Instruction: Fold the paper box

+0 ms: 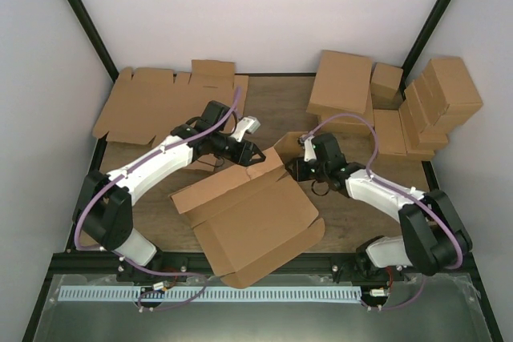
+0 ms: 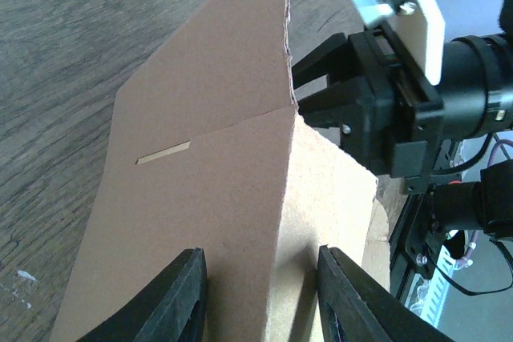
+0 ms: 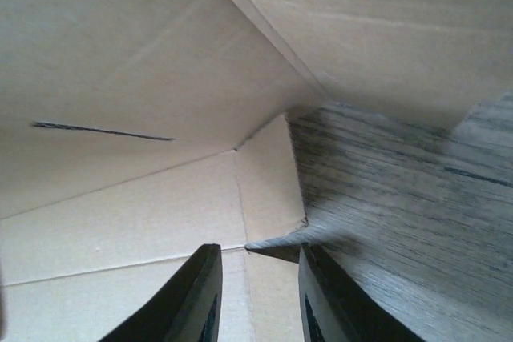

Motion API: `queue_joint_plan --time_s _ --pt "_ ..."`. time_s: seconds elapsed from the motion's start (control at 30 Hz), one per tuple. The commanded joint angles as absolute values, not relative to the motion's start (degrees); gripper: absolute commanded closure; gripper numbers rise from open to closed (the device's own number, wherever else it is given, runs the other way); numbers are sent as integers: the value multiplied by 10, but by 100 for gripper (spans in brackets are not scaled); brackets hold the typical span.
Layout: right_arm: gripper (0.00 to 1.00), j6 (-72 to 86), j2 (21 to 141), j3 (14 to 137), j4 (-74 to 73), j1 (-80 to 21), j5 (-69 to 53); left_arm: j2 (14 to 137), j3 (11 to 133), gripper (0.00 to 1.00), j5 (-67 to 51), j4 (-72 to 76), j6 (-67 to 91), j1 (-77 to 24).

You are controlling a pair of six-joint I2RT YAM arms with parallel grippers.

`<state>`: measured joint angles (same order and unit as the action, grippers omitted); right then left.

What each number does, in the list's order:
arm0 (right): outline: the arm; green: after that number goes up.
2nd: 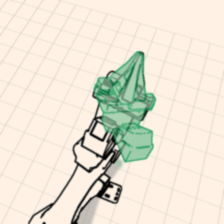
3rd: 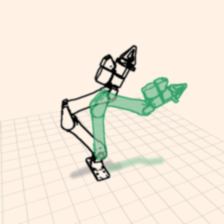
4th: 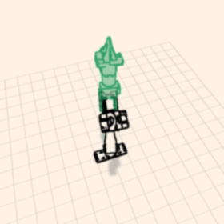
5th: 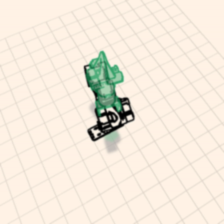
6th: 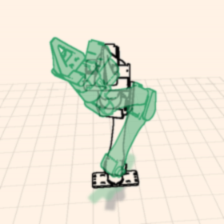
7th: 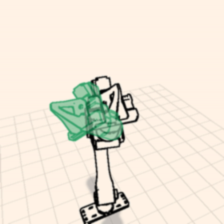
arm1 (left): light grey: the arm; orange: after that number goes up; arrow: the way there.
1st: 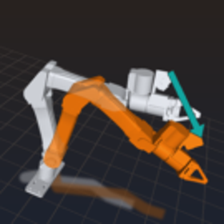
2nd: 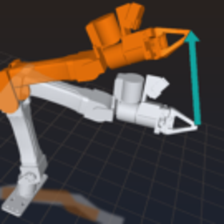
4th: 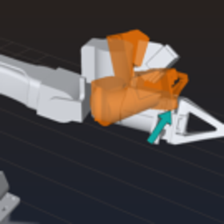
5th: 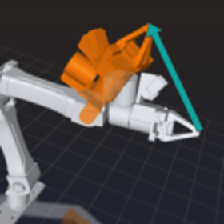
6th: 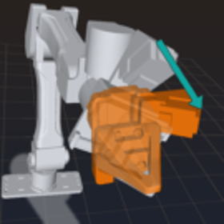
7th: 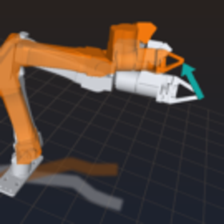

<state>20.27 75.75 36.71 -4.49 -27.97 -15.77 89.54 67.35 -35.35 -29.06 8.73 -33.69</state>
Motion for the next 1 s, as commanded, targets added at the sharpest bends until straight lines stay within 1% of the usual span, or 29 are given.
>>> queue_joint_plan --time_s 0.0,0.07,0.13,0.2,0.33,0.37,0.47,0.73,0.97 --pt "75 238 781 398 -40 -270 -150 900 663 60 -327 -329 82 -340" --pt "80 243 783 388 -20 -270 -141 900 665 60 -326 -328 83 -340" --pt "83 243 785 367 21 -270 -131 901 665 60 -326 -327 84 -340" --pt "84 241 790 350 62 -270 -116 901 666 60 -326 -326 85 -340" --pt "85 248 815 346 94 -270 -63 897 667 60 -330 -329 83 -340" --pt "86 253 821 344 102 -270 -50 895 667 60 -333 -328 83 -340" --pt "99 273 835 339 118 -270 -24 892 670 60 -337 -331 82 -340" --pt "99 295 852 309 164 -270 -44 890 687 60 -337 -357 72 -340" --pt "99 294 890 303 187 -270 -95 882 687 61 -339 -363 70 -340"
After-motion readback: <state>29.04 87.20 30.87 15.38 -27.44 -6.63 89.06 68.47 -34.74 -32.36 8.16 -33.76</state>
